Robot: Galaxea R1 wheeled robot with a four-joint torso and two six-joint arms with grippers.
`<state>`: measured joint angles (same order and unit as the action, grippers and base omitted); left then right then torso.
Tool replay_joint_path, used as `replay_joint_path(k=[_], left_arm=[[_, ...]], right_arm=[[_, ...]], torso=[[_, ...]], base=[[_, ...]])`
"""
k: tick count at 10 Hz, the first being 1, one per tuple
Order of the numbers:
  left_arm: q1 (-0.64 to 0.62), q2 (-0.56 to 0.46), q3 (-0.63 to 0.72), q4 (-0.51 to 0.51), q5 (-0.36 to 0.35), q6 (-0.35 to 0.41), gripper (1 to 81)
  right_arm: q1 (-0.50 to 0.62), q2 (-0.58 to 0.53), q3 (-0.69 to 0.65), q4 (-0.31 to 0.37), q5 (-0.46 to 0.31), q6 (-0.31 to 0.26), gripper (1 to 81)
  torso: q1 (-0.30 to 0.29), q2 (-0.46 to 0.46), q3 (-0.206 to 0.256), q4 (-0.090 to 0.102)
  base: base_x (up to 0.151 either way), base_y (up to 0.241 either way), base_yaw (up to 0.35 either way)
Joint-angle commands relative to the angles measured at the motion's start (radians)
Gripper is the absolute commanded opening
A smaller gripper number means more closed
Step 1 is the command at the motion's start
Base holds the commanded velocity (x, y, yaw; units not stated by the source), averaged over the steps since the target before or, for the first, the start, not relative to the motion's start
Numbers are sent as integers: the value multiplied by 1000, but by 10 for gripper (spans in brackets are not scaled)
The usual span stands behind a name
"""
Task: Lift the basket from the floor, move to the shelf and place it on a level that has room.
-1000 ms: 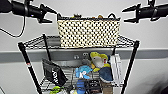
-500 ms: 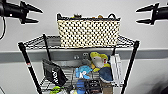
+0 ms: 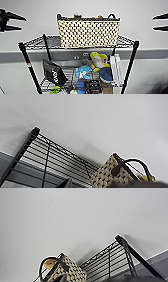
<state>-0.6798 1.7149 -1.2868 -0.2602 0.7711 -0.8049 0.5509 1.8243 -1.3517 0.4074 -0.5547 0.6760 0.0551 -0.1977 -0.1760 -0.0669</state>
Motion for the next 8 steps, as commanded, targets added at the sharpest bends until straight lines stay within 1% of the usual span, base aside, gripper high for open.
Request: replay_joint_path(k=[1, 2, 4, 5, 7, 8], left_arm=[[-109, -45, 10, 13, 95, 76, 811], [-106, -72, 10, 15, 122, 95, 811], [-105, -125, -9, 33, 182, 135, 811], [-96, -150, -20, 62, 206, 136, 811], [-48, -184, -32, 114, 232, 138, 811], [-7, -193, -39, 121, 226, 136, 811]], right_arm=[[85, -39, 16, -41, -77, -13, 811], [57, -61, 17, -53, -79, -15, 811], [-2, -83, 10, -58, -94, -49, 811], [-33, -96, -6, -59, -100, -65, 811], [-102, -119, -41, -59, -114, -105, 811], [-151, -127, -44, -59, -114, -121, 811]], torso=[[0, 0, 0, 0], [0, 0, 0, 0], [0, 0, 0, 0], [0, 0, 1, 0], [-1, -1, 1, 0], [-1, -1, 1, 0]], base=[[0, 0, 0], [0, 0, 0], [0, 0, 0], [0, 0, 0], [0, 0, 0], [0, 0, 0]])
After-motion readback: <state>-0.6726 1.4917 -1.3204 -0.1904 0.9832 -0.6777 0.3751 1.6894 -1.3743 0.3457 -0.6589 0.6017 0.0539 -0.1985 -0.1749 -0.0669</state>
